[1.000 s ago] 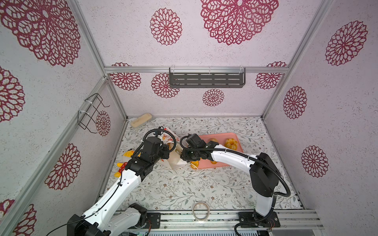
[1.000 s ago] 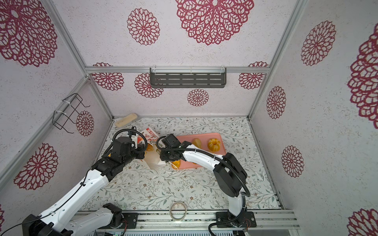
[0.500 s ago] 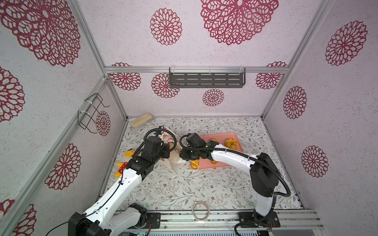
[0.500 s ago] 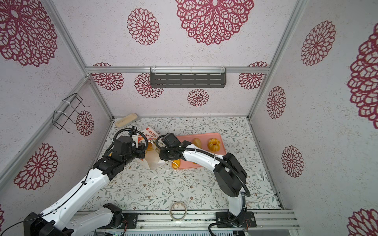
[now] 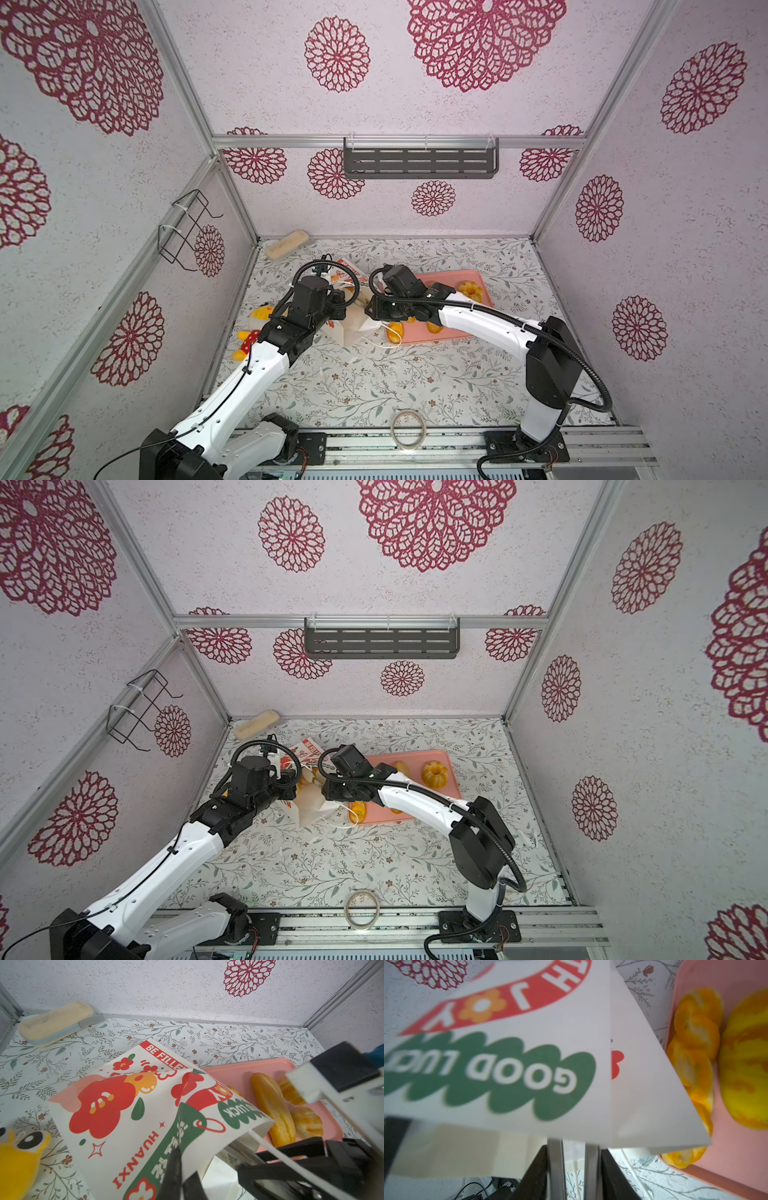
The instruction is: Take the fake bread out of the paper bag
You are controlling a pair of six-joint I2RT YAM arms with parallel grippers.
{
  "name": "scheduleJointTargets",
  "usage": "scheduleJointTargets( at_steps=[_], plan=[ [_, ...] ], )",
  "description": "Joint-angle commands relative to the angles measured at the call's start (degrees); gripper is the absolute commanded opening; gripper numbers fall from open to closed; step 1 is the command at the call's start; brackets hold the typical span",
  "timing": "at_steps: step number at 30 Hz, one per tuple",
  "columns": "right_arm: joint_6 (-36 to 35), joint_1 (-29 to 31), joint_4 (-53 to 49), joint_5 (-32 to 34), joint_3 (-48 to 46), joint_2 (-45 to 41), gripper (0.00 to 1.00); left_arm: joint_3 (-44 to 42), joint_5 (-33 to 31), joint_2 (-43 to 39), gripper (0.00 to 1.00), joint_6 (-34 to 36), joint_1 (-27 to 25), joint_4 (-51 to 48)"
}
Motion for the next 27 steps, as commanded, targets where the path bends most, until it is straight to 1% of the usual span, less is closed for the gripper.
scheduleJointTargets(
  at_steps=[1,11,15,19,27],
  plan=[
    [0.18,0.6,1.46,0.39,-0.53,-5.02,0.39,1.42,0.43,0.79,0.0,-1.62,-0.67,-0.23],
    [3.69,1.78,2.45,4.64,-2.63,-5.54,0.38,2.47,-0.11,1.57,0.0,-2.65,-1.75,-0.01],
    [5.4,1.87,2.55,8.03,-3.5,-4.88,0.39,2.56,-0.14,1.48,0.0,-2.69,-1.82,-0.27],
    [7.13,1.88,4.74,11.05,-5.5,-5.41,0.39,2.65,0.07,1.56,0.0,-2.57,-1.88,-0.27],
    [6.43,1.78,5.36,10.28,-1.1,0.44,0.42,3.0,1.27,2.54,0.0,-2.09,-2.02,0.17]
  ],
)
